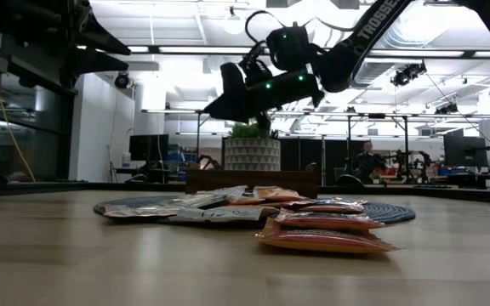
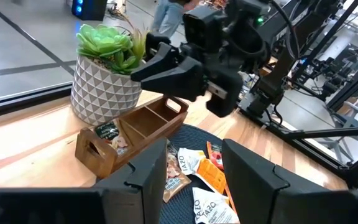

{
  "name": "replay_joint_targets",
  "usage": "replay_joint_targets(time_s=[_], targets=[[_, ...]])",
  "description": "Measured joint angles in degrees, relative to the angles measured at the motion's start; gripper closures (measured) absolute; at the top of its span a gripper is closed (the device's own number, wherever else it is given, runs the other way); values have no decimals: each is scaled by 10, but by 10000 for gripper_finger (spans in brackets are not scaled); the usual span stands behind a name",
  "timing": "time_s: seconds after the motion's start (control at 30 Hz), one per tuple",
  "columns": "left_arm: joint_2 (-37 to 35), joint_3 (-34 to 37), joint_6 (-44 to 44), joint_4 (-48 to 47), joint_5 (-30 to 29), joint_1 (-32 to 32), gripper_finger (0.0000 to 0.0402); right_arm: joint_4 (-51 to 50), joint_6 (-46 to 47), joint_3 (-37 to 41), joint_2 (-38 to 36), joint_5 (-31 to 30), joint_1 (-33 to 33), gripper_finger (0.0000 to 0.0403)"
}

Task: Pick & Place Tea
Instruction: Put the brown tea bag into the left section of the wooden organizer

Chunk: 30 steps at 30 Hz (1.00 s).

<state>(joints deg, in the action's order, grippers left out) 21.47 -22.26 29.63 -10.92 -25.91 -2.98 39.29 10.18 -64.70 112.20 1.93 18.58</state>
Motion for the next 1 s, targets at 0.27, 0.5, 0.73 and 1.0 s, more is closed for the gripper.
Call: replay_joint_targets(time_s=[0.27, 0.5, 0.73, 1.0], targets=[[0, 0, -9, -6, 1, 0, 250, -21, -16, -2, -21, -16, -43, 295], [12, 0, -7, -12, 14, 0, 250, -200, -62, -2, -118, -87, -94, 295], [81, 0, -6, 6, 37, 0, 250, -383, -9, -1, -163, -101, -138, 295], [209, -1, -4, 99, 79, 0, 250, -427, 75, 0, -141, -103, -151, 295]])
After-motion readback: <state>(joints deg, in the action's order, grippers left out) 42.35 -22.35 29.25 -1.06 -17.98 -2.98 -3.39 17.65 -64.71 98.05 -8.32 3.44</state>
